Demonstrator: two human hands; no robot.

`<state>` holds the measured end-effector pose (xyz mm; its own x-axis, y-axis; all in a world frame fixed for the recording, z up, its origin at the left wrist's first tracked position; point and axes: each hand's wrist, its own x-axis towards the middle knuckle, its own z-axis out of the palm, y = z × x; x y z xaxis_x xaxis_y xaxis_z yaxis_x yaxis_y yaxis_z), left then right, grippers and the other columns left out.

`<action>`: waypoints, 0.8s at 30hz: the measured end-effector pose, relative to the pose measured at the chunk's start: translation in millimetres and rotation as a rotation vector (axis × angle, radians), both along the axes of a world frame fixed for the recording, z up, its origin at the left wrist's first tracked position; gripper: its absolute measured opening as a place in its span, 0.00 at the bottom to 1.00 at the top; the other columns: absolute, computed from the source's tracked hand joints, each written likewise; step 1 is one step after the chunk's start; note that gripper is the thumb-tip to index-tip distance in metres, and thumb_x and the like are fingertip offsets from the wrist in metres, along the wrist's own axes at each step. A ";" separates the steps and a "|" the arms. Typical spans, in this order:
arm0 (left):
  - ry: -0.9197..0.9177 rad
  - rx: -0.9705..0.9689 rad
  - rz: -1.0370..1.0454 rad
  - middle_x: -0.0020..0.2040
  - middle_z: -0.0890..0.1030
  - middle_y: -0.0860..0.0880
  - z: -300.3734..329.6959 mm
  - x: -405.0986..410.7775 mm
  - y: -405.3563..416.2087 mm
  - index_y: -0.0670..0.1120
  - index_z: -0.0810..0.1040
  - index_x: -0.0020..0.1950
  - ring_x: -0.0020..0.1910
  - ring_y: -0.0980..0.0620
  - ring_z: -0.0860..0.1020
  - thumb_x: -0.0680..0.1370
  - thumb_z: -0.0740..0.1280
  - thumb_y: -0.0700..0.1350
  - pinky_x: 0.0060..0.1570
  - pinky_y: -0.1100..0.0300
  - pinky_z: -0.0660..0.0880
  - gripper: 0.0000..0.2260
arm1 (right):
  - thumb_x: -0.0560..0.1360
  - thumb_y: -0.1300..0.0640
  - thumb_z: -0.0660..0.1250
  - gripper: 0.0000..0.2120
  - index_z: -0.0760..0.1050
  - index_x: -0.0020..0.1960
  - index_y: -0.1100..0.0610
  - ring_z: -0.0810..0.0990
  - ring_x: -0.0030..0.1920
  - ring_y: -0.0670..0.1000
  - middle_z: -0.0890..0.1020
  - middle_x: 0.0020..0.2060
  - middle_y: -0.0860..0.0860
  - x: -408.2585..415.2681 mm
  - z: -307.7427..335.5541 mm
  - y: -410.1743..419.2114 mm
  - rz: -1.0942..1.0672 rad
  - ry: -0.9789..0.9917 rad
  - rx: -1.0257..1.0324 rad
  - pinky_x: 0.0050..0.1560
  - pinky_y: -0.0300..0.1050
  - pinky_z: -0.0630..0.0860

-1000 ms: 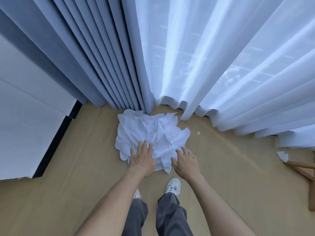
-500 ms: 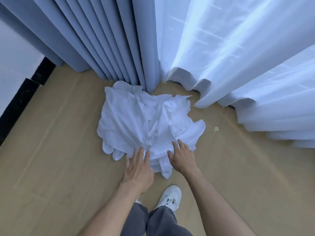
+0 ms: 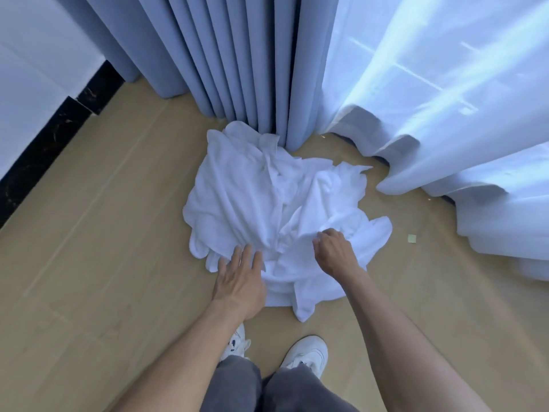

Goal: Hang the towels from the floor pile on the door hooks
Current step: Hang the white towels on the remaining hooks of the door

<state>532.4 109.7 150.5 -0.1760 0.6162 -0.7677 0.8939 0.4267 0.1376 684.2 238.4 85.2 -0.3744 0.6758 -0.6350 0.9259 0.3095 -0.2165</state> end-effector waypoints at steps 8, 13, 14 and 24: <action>0.002 0.060 0.039 0.79 0.43 0.46 69.5 -4.8 4.3 0.46 0.46 0.78 0.78 0.47 0.41 0.83 0.50 0.47 0.75 0.46 0.44 0.25 | 0.80 0.55 0.53 0.13 0.73 0.56 0.60 0.70 0.58 0.60 0.72 0.56 0.58 9.4 57.7 9.8 -0.032 -0.081 -0.091 0.55 0.52 0.70; 0.005 0.047 0.000 0.78 0.45 0.45 -3.4 -0.8 6.3 0.45 0.48 0.78 0.77 0.46 0.43 0.82 0.51 0.47 0.75 0.44 0.46 0.25 | 0.81 0.52 0.53 0.21 0.62 0.73 0.49 0.64 0.67 0.62 0.64 0.68 0.60 -3.3 -8.9 20.5 -0.035 -0.088 -0.117 0.64 0.55 0.65; -0.001 0.034 -0.001 0.78 0.45 0.46 -18.0 1.1 4.1 0.45 0.48 0.78 0.77 0.46 0.43 0.82 0.51 0.46 0.75 0.44 0.46 0.25 | 0.81 0.53 0.53 0.19 0.65 0.71 0.53 0.65 0.66 0.62 0.66 0.67 0.59 -4.9 -24.3 19.2 -0.022 -0.083 -0.088 0.61 0.55 0.67; 0.021 -0.023 -0.001 0.78 0.47 0.46 64.3 -13.9 -11.9 0.45 0.51 0.77 0.77 0.46 0.45 0.82 0.51 0.46 0.74 0.45 0.47 0.23 | 0.71 0.68 0.57 0.08 0.71 0.35 0.66 0.75 0.45 0.61 0.73 0.37 0.59 9.1 69.8 -3.3 0.081 0.078 -0.022 0.39 0.51 0.69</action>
<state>518.5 97.8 214.8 -0.1916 0.5984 -0.7779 0.8967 0.4290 0.1091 693.3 235.1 155.0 -0.4764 0.6273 -0.6161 0.8779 0.3773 -0.2948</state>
